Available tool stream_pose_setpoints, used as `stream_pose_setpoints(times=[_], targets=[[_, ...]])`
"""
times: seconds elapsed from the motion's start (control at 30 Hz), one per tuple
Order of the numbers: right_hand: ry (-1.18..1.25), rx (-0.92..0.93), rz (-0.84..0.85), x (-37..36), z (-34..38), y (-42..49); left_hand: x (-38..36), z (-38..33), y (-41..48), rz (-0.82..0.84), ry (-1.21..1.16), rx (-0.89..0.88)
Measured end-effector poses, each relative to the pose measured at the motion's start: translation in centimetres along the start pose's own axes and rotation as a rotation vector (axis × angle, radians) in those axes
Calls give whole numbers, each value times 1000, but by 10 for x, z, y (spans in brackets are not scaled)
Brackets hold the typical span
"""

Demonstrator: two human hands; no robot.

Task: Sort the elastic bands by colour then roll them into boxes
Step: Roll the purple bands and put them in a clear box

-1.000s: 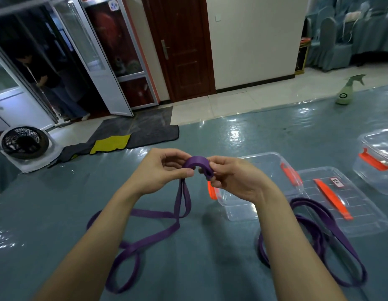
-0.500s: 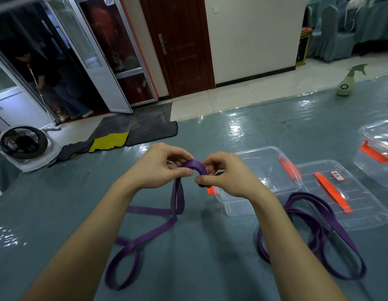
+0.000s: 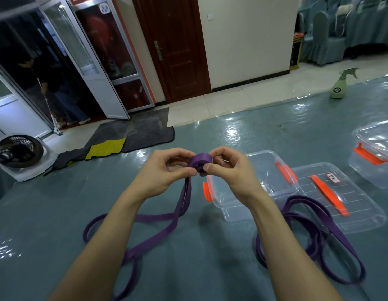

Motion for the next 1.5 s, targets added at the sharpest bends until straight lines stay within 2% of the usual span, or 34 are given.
stream_pose_setpoints(times=[0.1,0.43,0.7,1.0,1.07,1.17,1.23,1.37,1.5], targets=[[25,-12,-16,-4,-2,0,-2,1,0,-75,-110,-3],[248,-35,-33,-16,-5,-3,3,5,-5,-239,-246,-15],[232,-73,-13,-27,-8,-5,12,3,-12,-246,-223,2],[415,-74,28,-34,-11,-5,10,-2,-10,-231,-178,4],[247,-90,18,-29,-12,-6,13,-1,-10,-189,-90,18],[-415,-66,-26,-14,-7,-5,20,-6,-7,-5,236,31],[-726,12,-57,-13,0,-5,17,-12,-1,162,465,47],[-820,71,-9,-30,2,-2,6,-26,15,377,660,36],[-809,87,-6,-31,1,-4,6,-38,24,382,694,-45]])
Point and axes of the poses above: each hand's wrist, its own y-axis towards the middle knuckle, its own x-axis out of the back of the hand, z = x × y, the point moved 6 cm from there along y, towards the middle knuckle, and after that the axes turned 11 degrees about -x, right-handed, at the moved point
